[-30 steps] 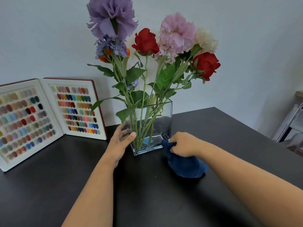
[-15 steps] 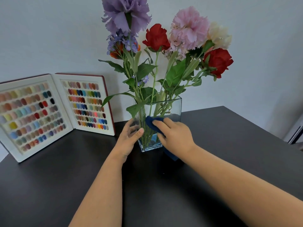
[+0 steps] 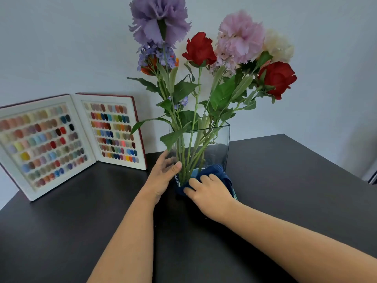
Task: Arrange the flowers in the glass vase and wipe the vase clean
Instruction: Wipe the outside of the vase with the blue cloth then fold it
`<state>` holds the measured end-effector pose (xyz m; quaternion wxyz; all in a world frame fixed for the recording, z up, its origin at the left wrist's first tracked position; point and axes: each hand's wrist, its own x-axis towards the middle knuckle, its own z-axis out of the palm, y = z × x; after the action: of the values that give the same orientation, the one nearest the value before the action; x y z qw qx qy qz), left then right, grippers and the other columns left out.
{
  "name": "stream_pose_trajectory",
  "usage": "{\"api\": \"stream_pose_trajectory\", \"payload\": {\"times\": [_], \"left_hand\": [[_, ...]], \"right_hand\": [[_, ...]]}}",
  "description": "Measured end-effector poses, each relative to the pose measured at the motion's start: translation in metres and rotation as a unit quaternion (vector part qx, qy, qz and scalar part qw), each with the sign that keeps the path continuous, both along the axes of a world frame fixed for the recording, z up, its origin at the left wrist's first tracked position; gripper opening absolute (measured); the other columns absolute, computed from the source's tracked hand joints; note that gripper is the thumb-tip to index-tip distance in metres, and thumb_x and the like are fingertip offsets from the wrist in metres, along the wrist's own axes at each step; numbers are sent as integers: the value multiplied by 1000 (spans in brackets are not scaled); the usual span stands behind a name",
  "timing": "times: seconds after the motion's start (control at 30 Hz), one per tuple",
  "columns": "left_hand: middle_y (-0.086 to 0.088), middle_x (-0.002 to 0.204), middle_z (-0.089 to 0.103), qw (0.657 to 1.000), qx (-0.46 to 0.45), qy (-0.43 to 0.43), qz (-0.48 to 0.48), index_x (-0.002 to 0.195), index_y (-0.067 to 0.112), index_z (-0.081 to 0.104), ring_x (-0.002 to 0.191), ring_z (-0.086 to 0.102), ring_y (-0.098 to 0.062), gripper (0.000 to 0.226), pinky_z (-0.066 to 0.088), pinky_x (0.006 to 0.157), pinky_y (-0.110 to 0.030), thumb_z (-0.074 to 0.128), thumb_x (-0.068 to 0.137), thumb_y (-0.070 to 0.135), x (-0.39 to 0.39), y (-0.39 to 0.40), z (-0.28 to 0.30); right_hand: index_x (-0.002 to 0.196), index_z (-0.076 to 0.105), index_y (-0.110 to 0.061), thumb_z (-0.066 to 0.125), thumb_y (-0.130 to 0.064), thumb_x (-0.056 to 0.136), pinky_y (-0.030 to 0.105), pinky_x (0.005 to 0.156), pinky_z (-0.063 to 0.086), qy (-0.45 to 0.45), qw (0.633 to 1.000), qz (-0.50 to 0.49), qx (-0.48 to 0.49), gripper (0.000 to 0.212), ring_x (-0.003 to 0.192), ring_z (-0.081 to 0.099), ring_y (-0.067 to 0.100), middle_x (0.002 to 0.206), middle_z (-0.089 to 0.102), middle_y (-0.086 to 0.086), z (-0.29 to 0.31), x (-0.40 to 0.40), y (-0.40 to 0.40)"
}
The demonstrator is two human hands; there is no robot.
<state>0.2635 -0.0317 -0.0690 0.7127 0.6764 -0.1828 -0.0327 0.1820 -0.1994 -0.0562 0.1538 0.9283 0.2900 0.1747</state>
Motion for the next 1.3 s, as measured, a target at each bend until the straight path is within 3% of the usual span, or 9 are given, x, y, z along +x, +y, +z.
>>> {"api": "stream_pose_trajectory", "payload": {"times": [0.13,0.4,0.57,0.73,0.93,1.03,1.17,1.23,1.3], "left_hand": [[-3,125,64,1000,7,-14,12,129,50,48,114,63,-6,56,50,84,-12,73,79,49,-4,-5,2],[1,127,61,999,9,-26,47,140,37,41,114,63,-12,76,54,78,-16,76,73,39,1,-6,-5],[-1,132,59,999,25,-9,36,146,33,37,121,58,-18,91,48,96,-29,80,68,51,5,-1,-7],[2,132,58,998,47,-6,42,144,39,38,120,58,-14,103,47,95,-27,80,56,69,4,-2,-4],[1,134,57,999,40,-7,36,147,39,36,124,55,-15,94,43,105,-35,77,65,61,0,-3,-4],[3,140,51,998,38,-16,46,147,40,35,128,52,-13,81,43,104,-31,72,75,50,-6,-8,-5],[8,141,30,970,55,-85,222,139,39,37,127,41,-13,76,37,107,-35,74,75,56,-21,-18,1],[10,128,32,934,36,-197,297,127,47,39,118,43,-12,60,40,98,-28,71,76,50,-33,-19,10],[13,121,36,881,35,-316,350,121,32,45,111,44,-11,51,41,88,-26,65,75,39,-45,-21,17]], "right_hand": [[138,46,-19,48,-15,94,44,75,40,30,999,-33,23,44,92,55,36,116,52,11,1,1,-9],[140,44,-29,47,-18,95,40,77,38,42,994,-93,41,47,95,54,32,121,50,7,0,4,-48],[138,46,-36,47,-21,94,39,78,37,44,988,-139,51,47,98,55,30,123,52,4,-3,6,-79],[137,47,-40,46,-24,94,37,76,35,43,982,-177,57,46,98,55,27,120,52,2,-1,5,-96],[137,47,-39,45,-24,95,33,76,36,35,970,-228,74,45,99,56,25,115,51,1,7,1,-106],[133,52,-42,48,-25,93,29,68,36,4,953,-226,200,43,85,59,21,99,53,-4,15,-8,-115],[118,63,-42,64,-19,88,11,70,43,42,812,-165,559,39,84,61,2,92,64,-21,33,-26,-124],[112,65,-40,69,-22,87,10,70,50,117,704,-118,690,31,87,67,0,93,73,-16,45,-33,-121],[113,67,-30,67,-19,89,13,64,52,197,621,-63,756,25,86,70,4,93,76,-8,53,-38,-117]]}}
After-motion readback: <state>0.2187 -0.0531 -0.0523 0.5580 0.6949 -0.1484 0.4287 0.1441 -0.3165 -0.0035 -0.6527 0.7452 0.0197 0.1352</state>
